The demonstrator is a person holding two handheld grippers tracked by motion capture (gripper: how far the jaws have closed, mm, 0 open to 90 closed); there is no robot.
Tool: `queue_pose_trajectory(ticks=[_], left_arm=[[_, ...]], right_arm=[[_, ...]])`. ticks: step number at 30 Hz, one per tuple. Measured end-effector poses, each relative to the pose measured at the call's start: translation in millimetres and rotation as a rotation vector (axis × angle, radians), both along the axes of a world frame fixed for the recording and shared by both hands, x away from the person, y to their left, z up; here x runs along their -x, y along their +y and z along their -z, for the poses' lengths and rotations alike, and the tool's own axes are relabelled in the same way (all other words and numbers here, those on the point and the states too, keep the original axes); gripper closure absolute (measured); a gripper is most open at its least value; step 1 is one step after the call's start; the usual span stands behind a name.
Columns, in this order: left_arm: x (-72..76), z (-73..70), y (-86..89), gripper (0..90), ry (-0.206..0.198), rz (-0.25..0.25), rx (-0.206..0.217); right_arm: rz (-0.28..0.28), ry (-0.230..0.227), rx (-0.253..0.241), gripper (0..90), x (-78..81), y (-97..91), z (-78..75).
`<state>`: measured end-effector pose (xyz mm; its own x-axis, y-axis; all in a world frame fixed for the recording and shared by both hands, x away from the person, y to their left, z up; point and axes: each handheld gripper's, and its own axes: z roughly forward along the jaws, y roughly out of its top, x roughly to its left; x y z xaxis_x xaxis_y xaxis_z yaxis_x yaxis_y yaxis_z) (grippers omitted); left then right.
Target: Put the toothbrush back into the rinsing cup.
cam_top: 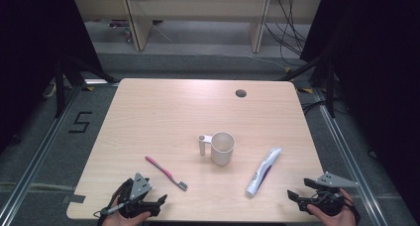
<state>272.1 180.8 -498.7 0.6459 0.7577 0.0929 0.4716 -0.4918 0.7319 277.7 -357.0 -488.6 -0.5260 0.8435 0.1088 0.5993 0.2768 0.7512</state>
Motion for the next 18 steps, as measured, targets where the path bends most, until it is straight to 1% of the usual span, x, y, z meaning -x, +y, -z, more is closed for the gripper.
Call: queue_pose_trajectory(ticks=[1, 3, 4, 5, 6, 7, 8, 9, 10, 11, 12, 13, 14, 15, 16, 17, 18], left_arm=[[0.2, -0.4, -0.1, 18.8, 0.006, 0.0, -0.001], [-0.2, -0.4, -0.1, 17.8, 0.003, 0.001, 0.0], [-0.6, -0.4, -0.1, 17.5, 0.002, 0.005, 0.001], [0.0, -0.8, -0.3, 17.5, 0.007, 0.006, 0.006], [-1.0, -1.1, -0.2, 16.5, -0.004, 0.017, 0.012], [0.4, -0.9, -1.5, 16.1, 0.011, 0.013, 0.026], [0.0, -1.1, -2.0, 15.7, 0.013, 0.024, 0.017], [-0.2, -0.3, -4.0, 15.3, 0.001, 0.024, 0.026], [-0.2, -0.3, -4.0, 15.0, 0.001, 0.024, 0.026], [-1.5, -2.9, -5.1, 15.0, -0.011, 0.059, 0.002], [-1.5, -2.9, -5.1, 14.9, -0.011, 0.059, 0.002], [-2.0, -4.0, -6.2, 15.0, -0.007, 0.07, 0.005], [-2.8, -4.3, -7.4, 15.0, -0.013, 0.071, 0.009], [-4.6, -6.6, -7.6, 15.0, -0.014, 0.09, -0.006], [-5.2, -6.9, -8.7, 15.1, -0.018, 0.092, 0.008], [-6.3, -9.8, -9.5, 15.7, -0.019, 0.096, -0.009], [-7.9, -11.2, -9.2, 15.7, -0.032, 0.109, -0.028]], right_arm=[[-0.002, 0.003, -0.002, 18.7, 0.1, -0.1, -0.2], [-0.003, 0.006, 0.002, 19.1, 0.0, -0.2, 0.3], [-0.006, 0.018, -0.015, 19.1, 0.1, 0.7, 0.7], [-0.006, 0.018, -0.015, 19.1, 0.1, 0.7, 0.7], [-0.008, 0.019, -0.013, 19.2, 0.1, 0.9, 0.4], [-0.013, 0.009, -0.002, 19.3, -0.3, 0.5, 0.1], [-0.017, 0.007, -0.002, 19.3, -0.6, 0.7, 0.4], [-0.018, 0.01, -0.002, 19.3, -0.7, 0.8, 0.7], [-0.021, 0.009, 0.0, 19.4, -1.0, 0.8, 1.0], [-0.018, 0.01, 0.006, 19.4, -1.0, 0.8, 1.0], [-0.018, 0.01, 0.006, 19.4, -1.0, 0.8, 1.0], [-0.026, 0.009, -0.001, 19.7, -1.6, 1.0, 1.4], [-0.026, 0.009, -0.001, 19.7, -1.6, 1.0, 1.4], [-0.026, 0.008, 0.0, 19.8, -1.8, 1.0, 1.4], [-0.024, 0.009, 0.003, 19.8, -1.9, 0.9, 1.4], [-0.021, 0.009, 0.002, 19.8, -2.0, 0.7, 1.4], [-0.021, 0.009, 0.002, 19.8, -2.0, 0.7, 1.4]])
